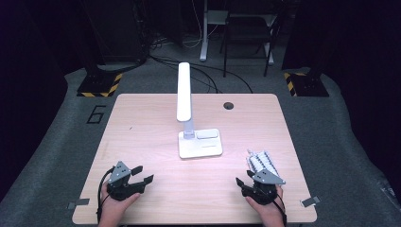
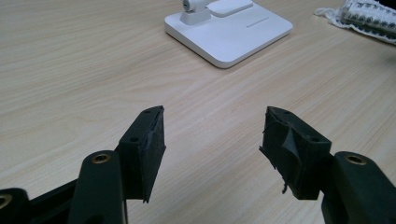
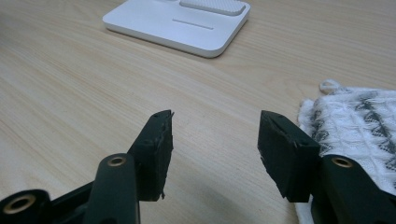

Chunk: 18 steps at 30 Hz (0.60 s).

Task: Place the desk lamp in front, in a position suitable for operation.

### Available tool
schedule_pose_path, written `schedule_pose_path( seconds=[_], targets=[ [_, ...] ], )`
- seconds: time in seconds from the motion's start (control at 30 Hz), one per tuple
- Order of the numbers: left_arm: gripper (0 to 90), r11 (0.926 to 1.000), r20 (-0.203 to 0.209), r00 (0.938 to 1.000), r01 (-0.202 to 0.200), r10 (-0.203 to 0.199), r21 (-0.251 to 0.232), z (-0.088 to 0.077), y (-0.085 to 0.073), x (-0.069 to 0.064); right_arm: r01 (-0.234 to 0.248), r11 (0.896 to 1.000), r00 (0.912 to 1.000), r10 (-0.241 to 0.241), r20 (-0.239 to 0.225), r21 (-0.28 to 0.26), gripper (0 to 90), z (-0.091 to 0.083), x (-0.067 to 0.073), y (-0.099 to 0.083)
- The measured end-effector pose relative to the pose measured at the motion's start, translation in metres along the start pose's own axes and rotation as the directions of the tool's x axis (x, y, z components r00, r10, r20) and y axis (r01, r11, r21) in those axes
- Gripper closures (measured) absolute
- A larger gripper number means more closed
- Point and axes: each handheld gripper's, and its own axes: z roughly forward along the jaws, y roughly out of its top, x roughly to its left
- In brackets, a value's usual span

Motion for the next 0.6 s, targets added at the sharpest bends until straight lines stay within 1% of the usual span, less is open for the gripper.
schedule_pose_path(
  seconds=[0.03,0.07,0.17,0.2,0.23,0.27,0.3,0.33,0.37,0.4,0.43,0.47,0.53,0.57,0.6],
  targets=[
    [38.9,1.0,0.0,1.0,0.0,0.0,0.0,0.0,0.0,0.0,0.003,1.0,1.0,-0.003,-0.003,-0.004,44.8,0.0001,-0.0009,0.0001],
    [39.1,0.9999,0.002,0.9999,-0.013,0.013,0.009,0.0006,0.0001,-0.0012,-0.004,1.0,1.0,0.004,-0.005,-0.007,44.8,-0.0005,-0.0016,0.0],
    [40.0,0.9998,0.003,0.9998,-0.018,0.018,0.01,-0.0001,-0.0002,-0.0035,-0.018,1.0,0.9998,0.018,0.0,-0.009,44.8,-0.0019,-0.0024,-0.0006],
    [40.0,0.9998,0.003,0.9998,-0.019,0.019,0.003,-0.0005,-0.0003,-0.0045,-0.021,1.0,0.9998,0.021,0.002,-0.008,44.8,-0.0025,-0.0026,-0.0008],
    [40.3,0.9998,0.004,0.9998,-0.021,0.021,0.001,-0.0012,-0.0003,-0.005,-0.015,1.0,0.9999,0.015,0.002,-0.012,44.9,-0.0034,-0.0024,-0.0005],
    [40.2,0.9996,0.005,0.9996,-0.029,0.029,-0.002,-0.002,-0.0004,-0.0052,-0.022,1.0,0.9998,0.022,-0.001,-0.013,44.9,-0.0039,-0.0014,-0.0001],
    [40.3,0.9996,0.005,0.9996,-0.029,0.029,-0.002,-0.002,-0.0004,-0.0052,-0.022,1.0,0.9998,0.022,-0.001,-0.013,44.9,-0.0039,-0.0014,-0.0001],
    [40.3,0.9996,0.013,0.9995,-0.029,0.029,0.0,-0.0023,-0.0005,-0.005,-0.014,1.0,0.9999,0.014,-0.003,-0.017,45.0,-0.0047,-0.0012,0.0005],
    [40.2,0.9997,0.006,0.9998,-0.021,0.021,-0.009,-0.0018,-0.001,-0.0056,-0.017,1.0,0.9999,0.017,-0.003,-0.019,45.1,-0.0058,-0.0002,0.0008],
    [40.2,0.9999,0.018,0.9997,-0.014,0.014,-0.005,-0.002,-0.0009,-0.0046,-0.016,1.0,0.9999,0.016,0.002,-0.018,45.3,-0.0071,0.0014,0.0003],
    [40.2,0.9999,0.018,0.9997,-0.014,0.014,-0.005,-0.002,-0.0009,-0.0046,-0.016,1.0,0.9999,0.016,0.002,-0.018,45.3,-0.0071,0.0014,0.0003],
    [40.2,0.9999,0.023,0.9997,-0.001,0.001,-0.013,-0.0007,-0.0015,-0.0051,-0.013,1.0,0.9999,0.013,0.003,-0.014,45.3,-0.0075,0.002,0.0],
    [41.6,1.0,0.055,0.9985,0.003,-0.003,0.005,-0.0005,-0.0006,-0.0054,-0.012,1.0,0.9999,0.013,0.005,-0.014,45.3,-0.0061,0.0024,-0.0001],
    [42.6,1.0,0.062,0.9981,0.0,-0.001,0.006,0.0,-0.0003,-0.0069,-0.019,1.0,0.9998,0.019,0.002,-0.01,45.2,-0.0052,0.0025,-0.0001],
    [42.6,0.9998,0.06,0.998,-0.019,0.019,0.009,0.0006,0.0004,-0.008,-0.023,1.0,0.9997,0.023,0.0,-0.005,45.2,-0.0033,0.0017,0.0006]
  ],
)
